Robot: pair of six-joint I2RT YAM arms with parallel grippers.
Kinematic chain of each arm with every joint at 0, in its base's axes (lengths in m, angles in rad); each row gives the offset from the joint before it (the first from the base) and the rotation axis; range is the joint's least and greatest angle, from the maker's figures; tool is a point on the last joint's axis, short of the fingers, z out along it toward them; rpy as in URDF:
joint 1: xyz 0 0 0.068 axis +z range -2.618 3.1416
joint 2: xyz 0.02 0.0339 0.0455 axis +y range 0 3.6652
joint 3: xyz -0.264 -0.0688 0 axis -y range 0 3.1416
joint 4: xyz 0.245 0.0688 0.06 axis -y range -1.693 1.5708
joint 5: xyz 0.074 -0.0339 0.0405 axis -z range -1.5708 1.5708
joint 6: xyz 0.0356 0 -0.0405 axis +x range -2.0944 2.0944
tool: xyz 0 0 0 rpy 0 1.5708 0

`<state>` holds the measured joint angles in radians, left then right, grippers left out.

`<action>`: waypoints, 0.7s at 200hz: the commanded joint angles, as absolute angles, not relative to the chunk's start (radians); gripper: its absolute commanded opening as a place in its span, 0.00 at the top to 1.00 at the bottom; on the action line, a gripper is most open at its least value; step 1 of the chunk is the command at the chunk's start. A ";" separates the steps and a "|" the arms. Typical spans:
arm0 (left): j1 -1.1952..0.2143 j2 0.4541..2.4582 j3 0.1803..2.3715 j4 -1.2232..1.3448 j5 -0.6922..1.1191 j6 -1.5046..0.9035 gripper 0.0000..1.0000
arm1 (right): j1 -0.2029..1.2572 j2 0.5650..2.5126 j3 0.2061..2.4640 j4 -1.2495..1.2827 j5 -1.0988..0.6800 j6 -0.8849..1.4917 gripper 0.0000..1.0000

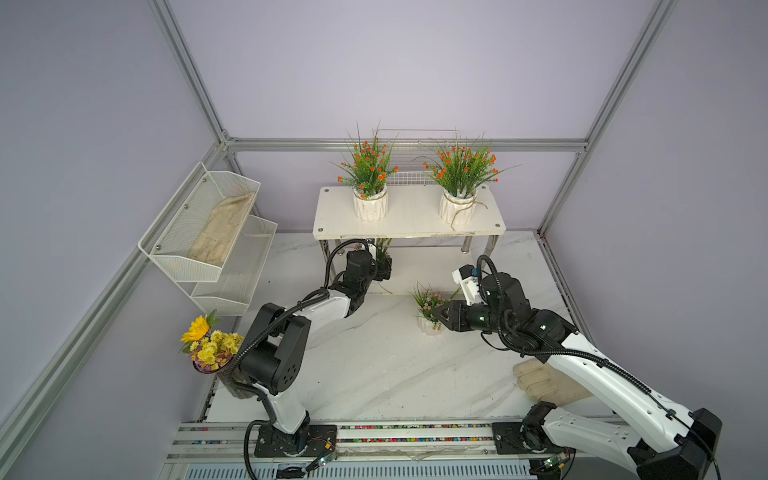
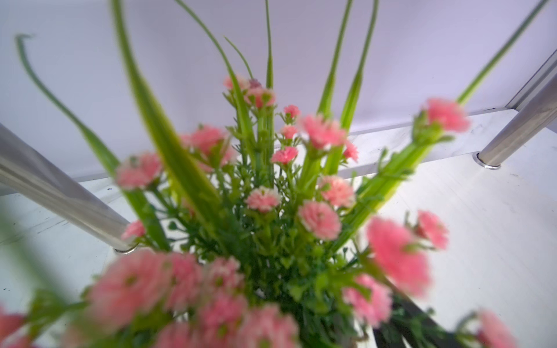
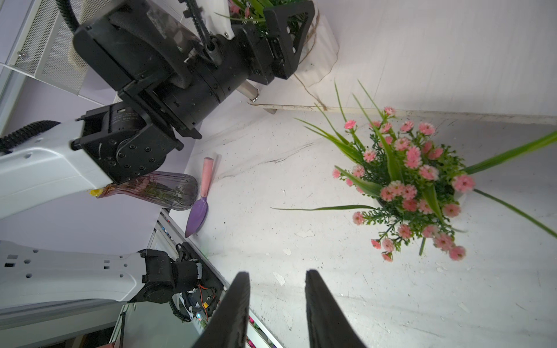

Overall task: Place the baby's breath potted plants on the rack by color
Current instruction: Place the baby's breath potted plant on the rack, then pick up the baby's breath potted plant from the center of the board.

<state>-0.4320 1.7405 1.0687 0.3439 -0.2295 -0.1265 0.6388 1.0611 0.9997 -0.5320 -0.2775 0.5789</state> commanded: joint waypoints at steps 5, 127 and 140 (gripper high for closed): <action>-0.428 1.640 1.081 0.346 -0.199 -0.142 0.04 | 0.630 1.034 0.996 -0.532 -0.258 0.574 0.65; -0.530 1.322 0.768 0.206 -0.150 -0.359 0.05 | 0.617 1.038 0.997 -0.526 -0.267 0.553 0.65; -0.554 1.313 0.766 0.163 -0.163 -0.377 0.05 | 0.617 1.033 0.995 -0.528 -0.264 0.554 0.65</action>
<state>-0.5205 1.3457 0.7994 0.2142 -0.1490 -0.3168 0.6228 1.0416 0.9997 -0.5323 -0.2691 0.5629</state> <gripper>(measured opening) 0.953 0.355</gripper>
